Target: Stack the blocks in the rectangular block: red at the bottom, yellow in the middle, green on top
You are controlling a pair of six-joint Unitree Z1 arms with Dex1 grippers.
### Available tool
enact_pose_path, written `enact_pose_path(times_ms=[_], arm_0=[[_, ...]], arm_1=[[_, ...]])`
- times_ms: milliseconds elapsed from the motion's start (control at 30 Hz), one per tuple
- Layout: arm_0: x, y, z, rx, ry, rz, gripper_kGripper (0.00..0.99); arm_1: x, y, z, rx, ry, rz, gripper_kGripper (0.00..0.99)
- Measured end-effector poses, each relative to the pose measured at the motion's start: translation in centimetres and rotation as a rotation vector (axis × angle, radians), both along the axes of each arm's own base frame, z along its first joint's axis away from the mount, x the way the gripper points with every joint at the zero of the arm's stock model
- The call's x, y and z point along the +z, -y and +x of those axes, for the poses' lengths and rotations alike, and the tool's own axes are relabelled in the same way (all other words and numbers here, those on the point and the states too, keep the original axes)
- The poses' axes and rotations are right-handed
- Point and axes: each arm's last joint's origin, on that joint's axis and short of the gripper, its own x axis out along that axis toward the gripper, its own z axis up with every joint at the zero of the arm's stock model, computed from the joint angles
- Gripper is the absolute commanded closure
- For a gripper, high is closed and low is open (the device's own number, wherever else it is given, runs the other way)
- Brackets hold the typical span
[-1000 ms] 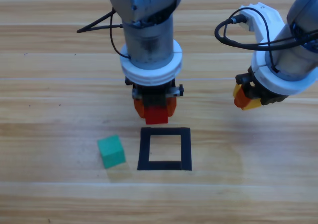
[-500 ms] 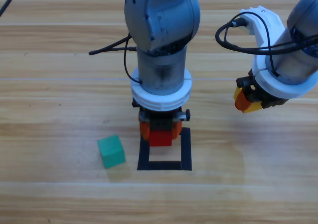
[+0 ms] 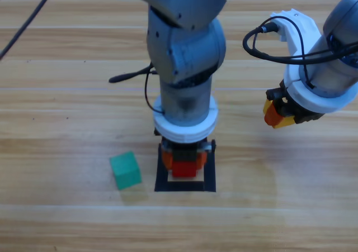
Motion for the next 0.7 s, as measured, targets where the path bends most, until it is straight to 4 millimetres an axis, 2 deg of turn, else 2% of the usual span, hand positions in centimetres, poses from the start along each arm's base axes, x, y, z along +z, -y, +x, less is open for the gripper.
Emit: enact_pose_path(times_ms=[700], arm_0=[[-1.16,0.0,-0.02,-0.014,0.015,-0.017,0.919]], arm_1=[[-0.43,0.2,-0.04,-0.004,0.0,0.001,0.895]])
